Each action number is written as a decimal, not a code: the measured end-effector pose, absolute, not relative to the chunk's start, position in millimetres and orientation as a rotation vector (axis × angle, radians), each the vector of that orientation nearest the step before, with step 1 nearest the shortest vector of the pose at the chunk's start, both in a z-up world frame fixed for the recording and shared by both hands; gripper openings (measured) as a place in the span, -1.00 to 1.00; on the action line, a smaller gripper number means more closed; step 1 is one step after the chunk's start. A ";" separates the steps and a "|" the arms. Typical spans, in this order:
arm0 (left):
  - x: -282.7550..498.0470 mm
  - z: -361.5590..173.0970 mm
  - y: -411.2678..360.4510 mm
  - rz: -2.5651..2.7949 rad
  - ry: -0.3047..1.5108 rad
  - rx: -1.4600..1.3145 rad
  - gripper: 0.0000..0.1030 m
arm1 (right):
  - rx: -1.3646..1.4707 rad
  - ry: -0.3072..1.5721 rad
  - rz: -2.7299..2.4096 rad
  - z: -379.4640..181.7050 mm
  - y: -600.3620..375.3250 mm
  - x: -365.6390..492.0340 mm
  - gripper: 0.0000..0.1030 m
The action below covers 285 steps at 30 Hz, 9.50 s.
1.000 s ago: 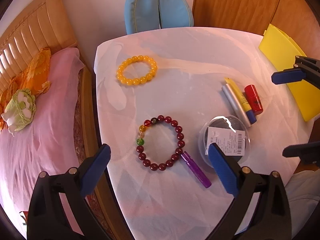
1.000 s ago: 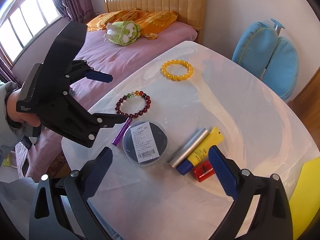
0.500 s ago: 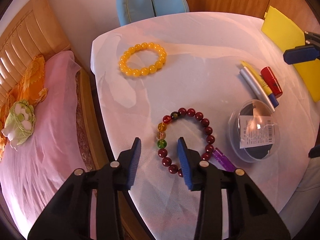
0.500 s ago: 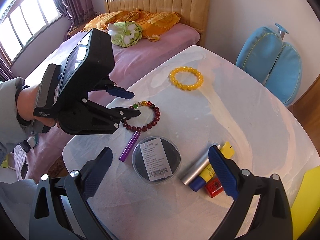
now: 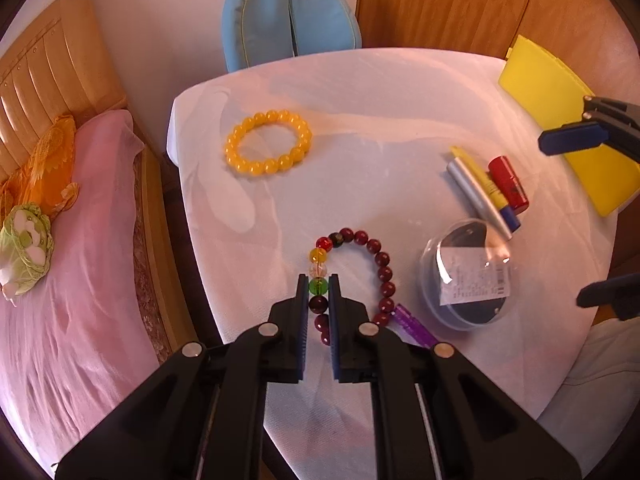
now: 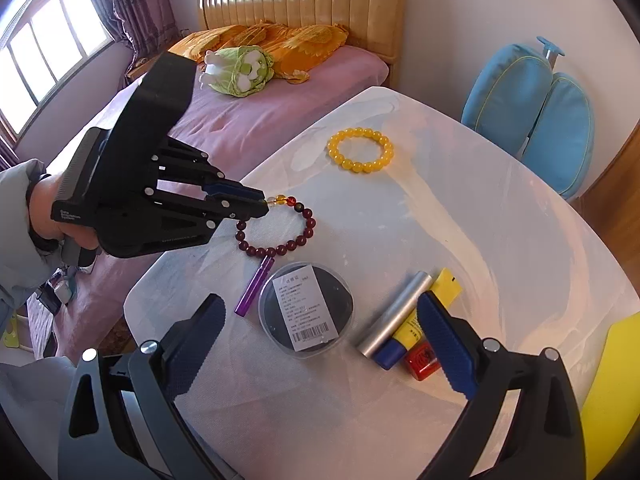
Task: Organize jewelry
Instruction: 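Grasp the red beaded bracelet with the left gripper and lift, then carry the red bracelet with the left gripper into the yellow bin, then open the left gripper to release the bracelet in the bin, then move the right gripper toward the round clear case, then grasp the round clear case with receipt label with the right gripper, then carry the round case with the right gripper toward the yellow bin, then lower the case into the bin and open the right gripper, then move the right gripper back over the table items, then move the left gripper to the amber beaded bracelet and grasp it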
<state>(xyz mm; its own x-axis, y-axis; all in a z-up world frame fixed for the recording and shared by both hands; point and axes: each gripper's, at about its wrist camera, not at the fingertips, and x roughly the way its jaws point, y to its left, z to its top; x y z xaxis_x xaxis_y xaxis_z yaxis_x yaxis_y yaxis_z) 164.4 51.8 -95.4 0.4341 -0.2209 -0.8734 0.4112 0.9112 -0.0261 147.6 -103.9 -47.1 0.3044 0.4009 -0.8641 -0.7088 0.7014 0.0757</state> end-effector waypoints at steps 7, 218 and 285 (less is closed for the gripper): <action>159.7 -47.0 13.4 -0.472 0.938 0.259 -0.81 | -0.335 0.986 0.726 -35.1 -127.0 139.3 0.89; 356.1 -25.7 -399.4 -1.006 0.992 0.549 0.85 | -0.071 1.204 0.081 -80.7 -527.8 310.6 0.51; 258.9 -89.3 -18.4 -0.437 1.105 0.215 0.85 | -0.220 0.982 0.600 -45.7 -175.6 206.2 0.89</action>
<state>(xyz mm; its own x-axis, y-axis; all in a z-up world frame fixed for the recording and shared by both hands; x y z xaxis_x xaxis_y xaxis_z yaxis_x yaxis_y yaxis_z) 258.9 -18.4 -89.3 0.3759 -0.2332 -0.8968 0.4436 0.8950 -0.0468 206.2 -175.6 -45.7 0.4104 0.3760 -0.8308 -0.5683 0.8179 0.0895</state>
